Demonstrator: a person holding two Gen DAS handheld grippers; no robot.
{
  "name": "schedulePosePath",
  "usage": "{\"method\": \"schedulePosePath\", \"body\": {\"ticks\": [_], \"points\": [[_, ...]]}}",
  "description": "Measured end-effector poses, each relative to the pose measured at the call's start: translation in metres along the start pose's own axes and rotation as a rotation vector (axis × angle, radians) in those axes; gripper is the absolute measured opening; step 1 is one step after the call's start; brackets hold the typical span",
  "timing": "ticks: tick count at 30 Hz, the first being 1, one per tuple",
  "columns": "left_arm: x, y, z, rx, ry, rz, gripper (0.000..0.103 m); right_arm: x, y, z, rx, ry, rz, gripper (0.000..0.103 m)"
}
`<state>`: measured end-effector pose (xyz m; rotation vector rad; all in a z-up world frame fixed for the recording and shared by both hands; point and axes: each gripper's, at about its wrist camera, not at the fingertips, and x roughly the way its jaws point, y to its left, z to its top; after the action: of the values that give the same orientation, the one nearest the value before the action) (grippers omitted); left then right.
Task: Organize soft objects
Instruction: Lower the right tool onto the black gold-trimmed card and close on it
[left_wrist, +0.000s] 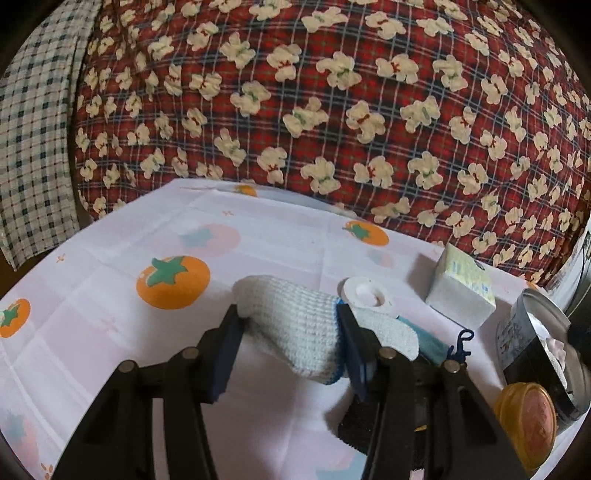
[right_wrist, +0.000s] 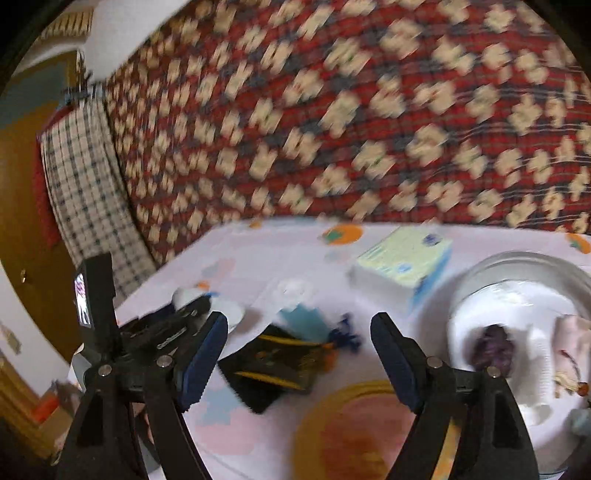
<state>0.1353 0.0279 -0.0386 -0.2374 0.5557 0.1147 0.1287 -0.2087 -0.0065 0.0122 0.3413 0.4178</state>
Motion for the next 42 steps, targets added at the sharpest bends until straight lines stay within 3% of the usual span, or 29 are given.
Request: {"method": "schedulePosePath", "body": {"ticks": [7, 11, 19, 38, 42], "points": [[-0.002, 0.016, 0.0, -0.076, -0.012, -0.017, 0.051, 0.063, 0.021, 0.0, -0.041, 0.244, -0.06, 0.082], [0.001, 0.027, 0.0, -0.138, -0.001, -0.032, 0.051, 0.075, 0.023, -0.002, -0.04, 0.293, -0.088, 0.082], [0.002, 0.028, -0.002, -0.146, 0.005, -0.042, 0.051, 0.105, 0.038, -0.004, -0.102, 0.412, -0.138, 0.082], [-0.001, 0.032, 0.0, -0.156, -0.001, -0.063, 0.051, 0.12, 0.044, -0.007, -0.13, 0.445, -0.201, 0.083], [0.0, 0.031, 0.0, -0.159, 0.002, -0.067, 0.051, 0.117, 0.043, -0.005, -0.14, 0.438, -0.223, 0.089]]}}
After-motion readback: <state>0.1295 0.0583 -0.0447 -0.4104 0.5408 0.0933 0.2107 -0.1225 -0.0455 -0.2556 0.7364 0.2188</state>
